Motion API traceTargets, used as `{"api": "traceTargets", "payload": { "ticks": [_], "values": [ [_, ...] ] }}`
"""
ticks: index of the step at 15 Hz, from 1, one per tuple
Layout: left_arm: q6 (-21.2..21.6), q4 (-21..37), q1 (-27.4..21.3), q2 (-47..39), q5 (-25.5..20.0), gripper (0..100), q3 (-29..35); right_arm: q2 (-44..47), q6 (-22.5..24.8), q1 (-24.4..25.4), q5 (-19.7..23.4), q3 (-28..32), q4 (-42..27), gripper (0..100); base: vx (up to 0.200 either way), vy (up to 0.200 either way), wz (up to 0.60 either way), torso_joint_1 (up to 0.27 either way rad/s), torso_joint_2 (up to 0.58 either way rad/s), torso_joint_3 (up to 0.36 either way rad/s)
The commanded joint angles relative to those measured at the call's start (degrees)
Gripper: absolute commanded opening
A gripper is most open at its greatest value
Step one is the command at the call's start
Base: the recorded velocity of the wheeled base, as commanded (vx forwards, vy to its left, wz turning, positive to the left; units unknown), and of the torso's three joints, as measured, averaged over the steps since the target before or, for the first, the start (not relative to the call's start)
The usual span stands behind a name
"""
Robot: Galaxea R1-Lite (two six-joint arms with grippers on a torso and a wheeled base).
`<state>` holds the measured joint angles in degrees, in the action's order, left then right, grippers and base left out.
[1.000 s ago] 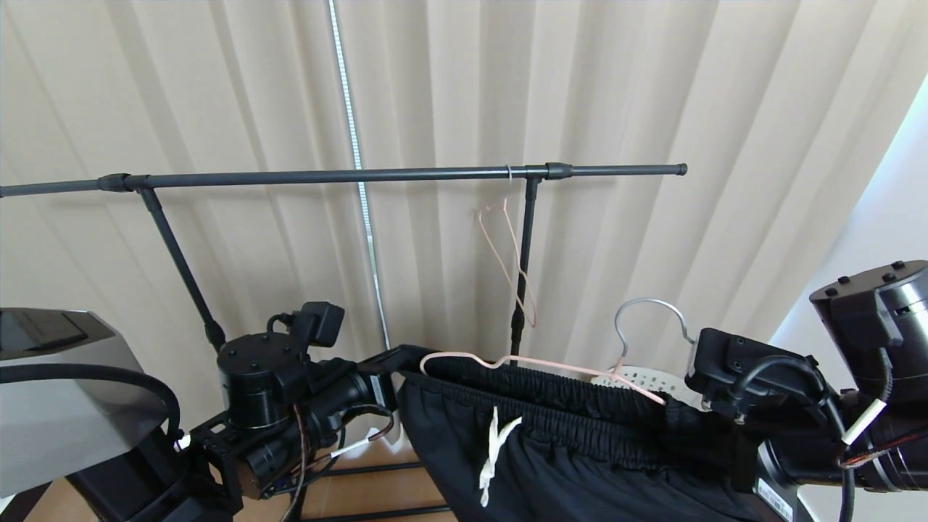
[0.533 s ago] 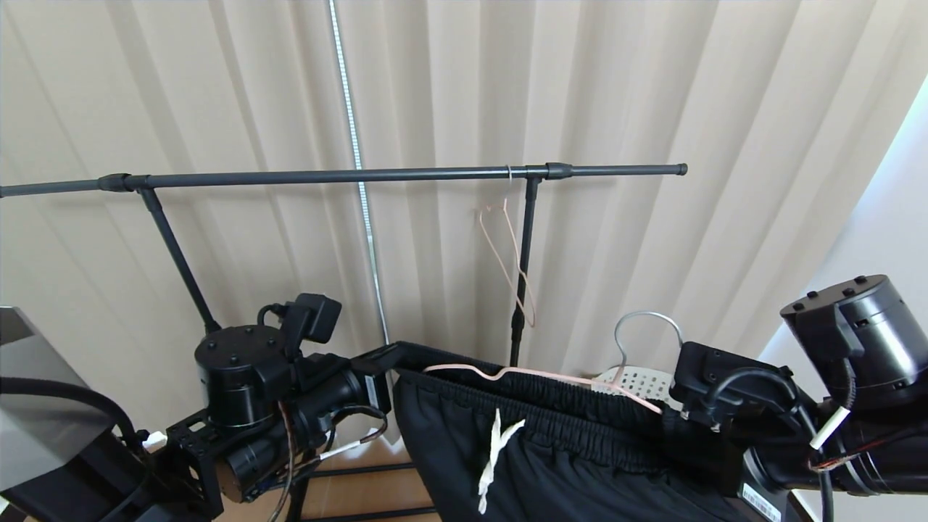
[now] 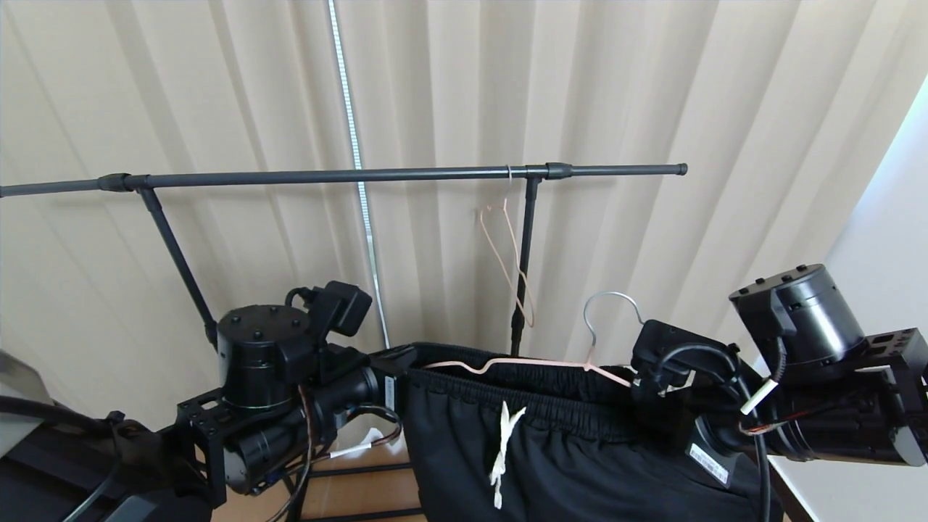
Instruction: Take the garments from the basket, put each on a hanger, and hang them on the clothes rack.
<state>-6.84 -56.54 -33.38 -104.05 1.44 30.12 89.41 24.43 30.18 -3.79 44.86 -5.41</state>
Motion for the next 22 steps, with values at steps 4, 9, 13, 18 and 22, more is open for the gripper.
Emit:
{"api": "traceTargets", "payload": {
  "ticks": [4,9,13,18,22],
  "values": [
    [-0.02,11.72,-3.27,4.64,3.48,0,5.47,1.3,-0.61,0.4,-1.04,0.14,1.9,0,0.0,0.0,0.0,0.0,0.0,0.0],
    [-0.02,24.2,-3.54,6.4,5.68,0,9.96,1.3,-0.7,2.34,-3.24,-0.21,2.69,0,0.0,0.0,0.0,0.0,0.0,0.0],
    [-0.02,30.44,-3.62,6.66,5.77,0,14.17,2.09,-0.96,2.51,-3.33,0.23,2.78,0,0.0,0.0,0.0,0.0,0.0,0.0],
    [-0.1,40.63,-6.17,7.37,7.44,0,21.21,5.25,-0.96,2.69,-4.73,-1.18,7.7,0,0.0,0.0,0.0,0.0,0.0,0.0],
    [-0.02,42.13,-7.58,6.93,7.44,0,24.55,7.71,-0.96,2.69,-4.73,-1.62,11.48,0,0.0,0.0,0.0,0.0,0.0,0.0]
  ]
}}
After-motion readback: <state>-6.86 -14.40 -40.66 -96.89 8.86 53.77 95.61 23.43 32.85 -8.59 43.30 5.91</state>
